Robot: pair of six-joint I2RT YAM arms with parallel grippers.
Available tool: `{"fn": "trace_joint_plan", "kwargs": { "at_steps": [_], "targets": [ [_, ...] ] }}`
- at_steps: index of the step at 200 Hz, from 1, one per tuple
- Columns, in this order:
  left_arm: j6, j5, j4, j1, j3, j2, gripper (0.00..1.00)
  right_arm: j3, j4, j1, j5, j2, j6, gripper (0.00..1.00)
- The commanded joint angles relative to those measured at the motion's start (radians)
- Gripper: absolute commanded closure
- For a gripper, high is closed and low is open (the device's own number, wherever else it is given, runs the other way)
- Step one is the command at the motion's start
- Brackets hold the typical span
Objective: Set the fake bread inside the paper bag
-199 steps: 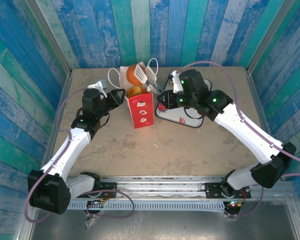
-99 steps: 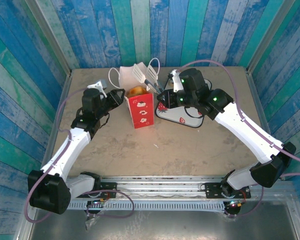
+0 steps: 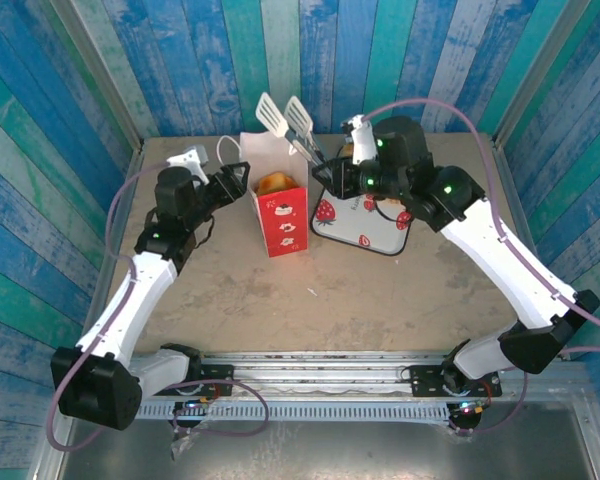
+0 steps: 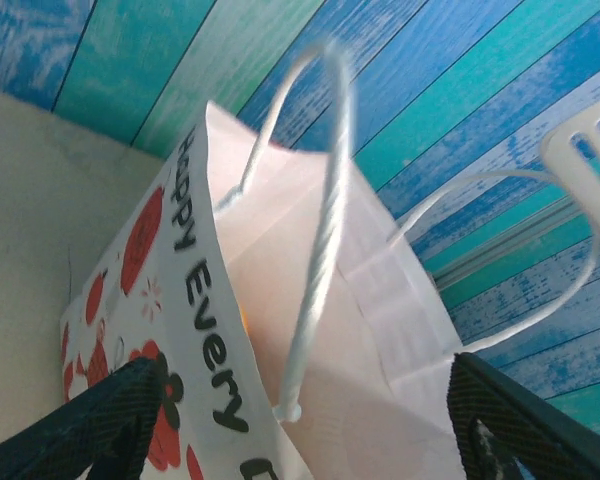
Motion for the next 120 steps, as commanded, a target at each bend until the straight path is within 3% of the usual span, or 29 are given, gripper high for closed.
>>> {"fn": "trace_joint_plan", "kwargs": {
  "at_steps": [1, 45, 101, 120],
  "targets": [
    [0.053, -0.026, 0.002, 0.005, 0.023, -0.062, 0.16, 0.083, 0.048, -0.011, -0.043, -0.017, 0.003, 0.62],
    [0.094, -0.050, -0.010, 0.009, 0.015, -0.090, 0.08, 0.164, 0.046, -0.094, -0.079, -0.049, 0.028, 0.62],
    [0.112, -0.130, -0.022, 0.011, -0.051, -0.174, 0.00, 0.062, 0.006, -0.371, -0.125, -0.134, 0.037, 0.62],
    [0.135, -0.164, -0.044, 0.011, -0.067, -0.207, 0.03, -0.032, 0.006, -0.466, -0.154, -0.154, 0.039, 0.62]
  ]
}}
